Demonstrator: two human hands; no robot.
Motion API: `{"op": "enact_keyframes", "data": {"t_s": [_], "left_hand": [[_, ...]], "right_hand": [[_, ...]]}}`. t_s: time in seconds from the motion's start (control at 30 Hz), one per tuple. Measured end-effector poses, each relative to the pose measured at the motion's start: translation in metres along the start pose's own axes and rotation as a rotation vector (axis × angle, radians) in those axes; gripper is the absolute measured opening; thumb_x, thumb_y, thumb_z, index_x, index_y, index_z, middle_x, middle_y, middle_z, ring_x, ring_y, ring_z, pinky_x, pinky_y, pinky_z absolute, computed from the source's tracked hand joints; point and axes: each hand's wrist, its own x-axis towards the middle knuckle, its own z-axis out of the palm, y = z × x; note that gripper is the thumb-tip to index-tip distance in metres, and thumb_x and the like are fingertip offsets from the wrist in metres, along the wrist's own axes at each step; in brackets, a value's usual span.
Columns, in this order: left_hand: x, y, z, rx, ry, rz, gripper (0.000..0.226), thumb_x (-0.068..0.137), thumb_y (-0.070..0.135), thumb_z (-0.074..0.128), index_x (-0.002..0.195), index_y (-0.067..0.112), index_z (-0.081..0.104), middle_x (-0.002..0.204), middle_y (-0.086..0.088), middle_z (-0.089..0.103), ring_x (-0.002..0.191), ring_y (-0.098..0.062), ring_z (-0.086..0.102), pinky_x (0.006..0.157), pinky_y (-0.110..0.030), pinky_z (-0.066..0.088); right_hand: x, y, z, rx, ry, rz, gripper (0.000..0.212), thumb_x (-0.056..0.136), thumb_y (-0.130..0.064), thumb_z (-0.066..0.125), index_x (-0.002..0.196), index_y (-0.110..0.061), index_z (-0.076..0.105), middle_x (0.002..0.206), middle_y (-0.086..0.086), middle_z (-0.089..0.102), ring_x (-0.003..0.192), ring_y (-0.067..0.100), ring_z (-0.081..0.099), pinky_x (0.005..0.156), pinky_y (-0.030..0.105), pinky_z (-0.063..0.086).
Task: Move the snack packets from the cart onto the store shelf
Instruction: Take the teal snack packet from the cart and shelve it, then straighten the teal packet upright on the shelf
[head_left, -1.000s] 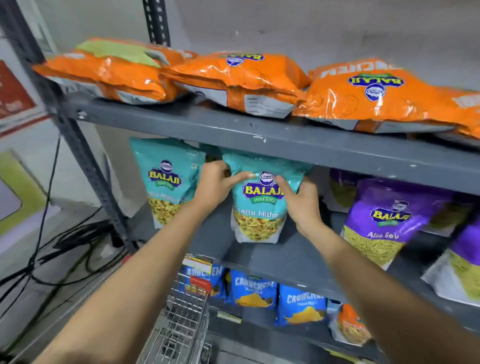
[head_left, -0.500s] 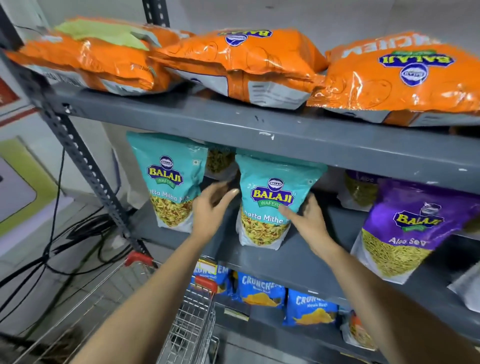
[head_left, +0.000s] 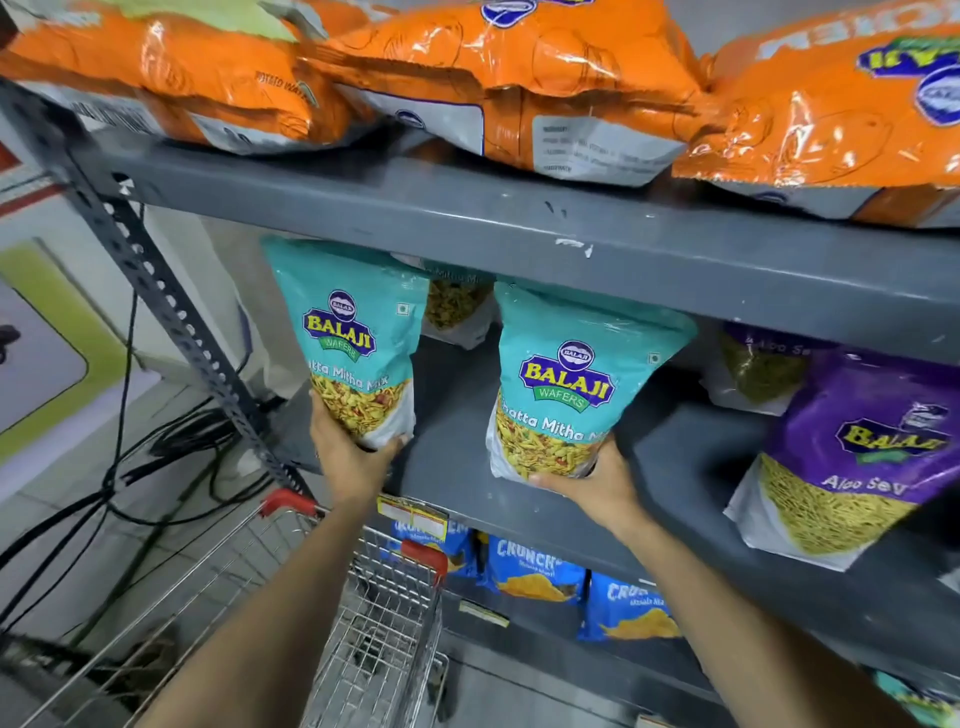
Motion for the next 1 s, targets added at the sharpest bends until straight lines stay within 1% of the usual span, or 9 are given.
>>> {"op": "enact_keyframes", "data": {"t_s": [0.27,0.47,0.63,0.73,0.8,0.83,0.87,0.93,1.0], "left_hand": [[-0.007,0.007,-0.002,0.02,0.023,0.002,0.126,0.054,0.019,0.093,0.153,0.02,0.014,0.15,-0.014,0.033,0.14,-0.031,0.036,0.117,-0.047,0.031],[-0.01,0.012,-0.005,0.008,0.01,-0.005,0.127,0.055,0.018,0.093,0.153,0.016,0.012,0.152,-0.014,0.031,0.142,-0.03,0.033,0.118,-0.042,0.027],[-0.021,0.015,-0.01,0.046,-0.03,-0.052,0.134,0.057,0.027,0.092,0.154,0.01,0.001,0.161,-0.016,0.012,0.149,-0.029,0.012,0.12,-0.04,0.013],[-0.05,0.025,-0.009,0.033,0.096,0.023,0.092,0.074,0.02,0.081,0.145,-0.001,0.026,0.145,-0.026,0.034,0.138,-0.03,0.031,0.113,-0.033,0.025],[-0.082,0.033,0.0,-0.02,0.109,0.091,0.046,0.084,0.007,0.068,0.123,-0.003,0.046,0.114,-0.022,0.05,0.11,-0.008,0.051,0.092,-0.025,0.038],[-0.099,0.038,0.006,-0.076,0.045,0.098,0.026,0.087,0.003,0.062,0.11,0.003,0.05,0.1,-0.016,0.053,0.09,0.004,0.053,0.079,-0.026,0.041],[-0.118,0.042,0.014,-0.127,-0.059,0.101,0.017,0.089,0.002,0.058,0.099,0.012,0.05,0.09,-0.011,0.054,0.079,0.002,0.054,0.07,-0.027,0.042],[-0.155,0.048,0.033,-0.165,-0.276,0.186,0.014,0.088,0.008,0.055,0.087,0.021,0.048,0.081,-0.005,0.055,0.073,-0.007,0.053,0.065,-0.025,0.043],[-0.189,0.057,0.059,-0.181,-0.451,0.312,0.008,0.087,0.015,0.054,0.085,0.021,0.05,0.082,0.007,0.054,0.074,-0.007,0.054,0.068,-0.018,0.043]], "right_hand": [[-0.019,-0.003,-0.001,-0.001,0.007,-0.014,0.091,0.045,-0.032,0.097,0.12,-0.031,0.045,0.108,-0.023,0.062,0.101,-0.007,0.058,0.081,0.015,0.05],[-0.015,-0.002,-0.002,0.017,-0.007,-0.01,0.095,0.046,-0.033,0.096,0.124,-0.033,0.042,0.113,-0.021,0.061,0.105,-0.004,0.057,0.089,0.023,0.052],[-0.017,-0.001,-0.005,0.065,-0.069,-0.015,0.107,0.046,-0.033,0.097,0.132,-0.036,0.035,0.126,-0.016,0.058,0.118,0.002,0.055,0.096,0.027,0.051],[-0.028,0.001,-0.018,0.142,-0.08,-0.013,0.109,0.054,-0.023,0.095,0.139,-0.035,0.029,0.129,-0.017,0.054,0.121,0.001,0.053,0.096,0.018,0.048],[-0.044,0.01,-0.034,0.184,-0.005,-0.008,0.099,0.064,-0.014,0.089,0.144,-0.027,0.031,0.132,-0.011,0.05,0.124,0.003,0.048,0.1,0.018,0.039],[-0.053,0.017,-0.044,0.186,0.065,-0.008,0.09,0.068,-0.013,0.087,0.142,-0.024,0.038,0.134,-0.005,0.05,0.126,0.008,0.047,0.103,0.023,0.038],[-0.064,0.026,-0.056,0.172,0.145,-0.026,0.077,0.07,-0.011,0.085,0.136,-0.025,0.047,0.133,-0.001,0.053,0.126,0.012,0.05,0.104,0.028,0.039],[-0.087,0.045,-0.086,0.106,0.312,-0.08,0.051,0.076,-0.006,0.08,0.113,-0.034,0.061,0.118,-0.001,0.065,0.113,0.013,0.061,0.098,0.031,0.048],[-0.11,0.063,-0.119,-0.002,0.463,-0.1,0.039,0.08,0.001,0.074,0.09,-0.035,0.067,0.098,-0.016,0.069,0.092,0.002,0.067,0.085,0.02,0.054]]}}
